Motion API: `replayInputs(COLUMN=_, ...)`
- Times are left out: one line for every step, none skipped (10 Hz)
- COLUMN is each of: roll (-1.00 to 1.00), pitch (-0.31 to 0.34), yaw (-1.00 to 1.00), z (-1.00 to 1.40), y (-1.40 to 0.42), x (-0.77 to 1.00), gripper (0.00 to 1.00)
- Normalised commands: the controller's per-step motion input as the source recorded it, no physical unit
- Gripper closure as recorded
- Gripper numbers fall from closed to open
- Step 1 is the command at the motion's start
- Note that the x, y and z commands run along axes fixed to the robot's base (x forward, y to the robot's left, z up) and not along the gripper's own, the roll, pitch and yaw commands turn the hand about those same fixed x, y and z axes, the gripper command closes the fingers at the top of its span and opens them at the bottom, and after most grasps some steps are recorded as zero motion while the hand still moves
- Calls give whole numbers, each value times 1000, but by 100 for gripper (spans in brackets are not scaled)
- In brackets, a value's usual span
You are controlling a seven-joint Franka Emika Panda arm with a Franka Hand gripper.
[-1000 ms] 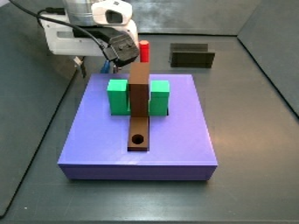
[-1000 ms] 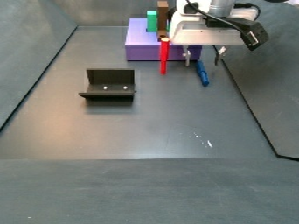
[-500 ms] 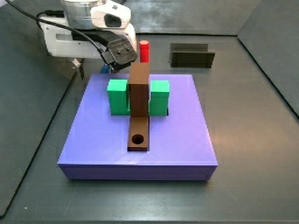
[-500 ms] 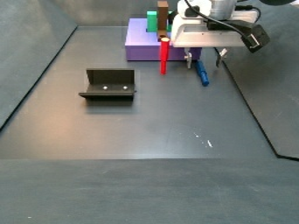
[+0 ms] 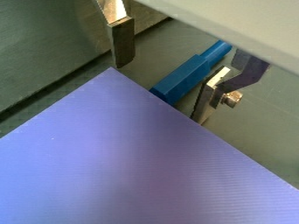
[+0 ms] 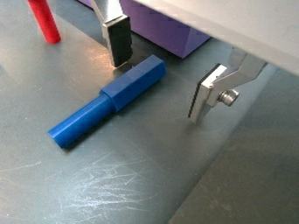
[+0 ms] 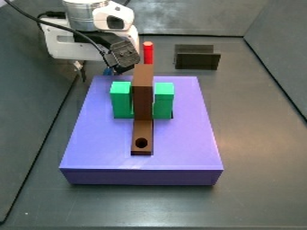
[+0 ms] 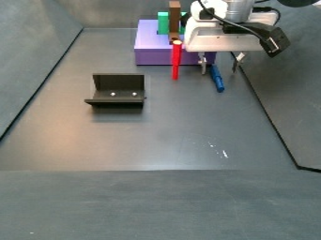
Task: Pick up the blue object. Move up. Place the blue object on the fixture. Regrasp the blue object. Move to above the board. Insert the blue object.
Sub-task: Pick up the blue object.
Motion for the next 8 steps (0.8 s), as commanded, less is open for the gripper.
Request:
replayInputs(roll=249, pitch=-143, yaw=0, z=-106, y=0, x=-11, gripper=0)
replayInputs(roll=233, pitch=-139, yaw=0, z=-111, y=0, x=-6, gripper=0)
replayInputs(roll=217, pitch=-179, yaw=0, z=-183, y=0, x=-31, gripper=0)
replayInputs(roll=171, pitch=-163, yaw=0, z=-123, y=0, x=-14, gripper=0)
replayInputs(roll=136, pitch=-100, yaw=0, z=-23, y=0, x=0, gripper=0)
replayInputs(roll=71, pitch=-29, yaw=0, z=0, y=0, x=0, gripper=0)
replayInputs(roll=0, pitch=0, yaw=0, z=0, y=0, x=0, gripper=0)
replayInputs(roll=0, pitch=0, yaw=0, z=0, y=0, x=0, gripper=100)
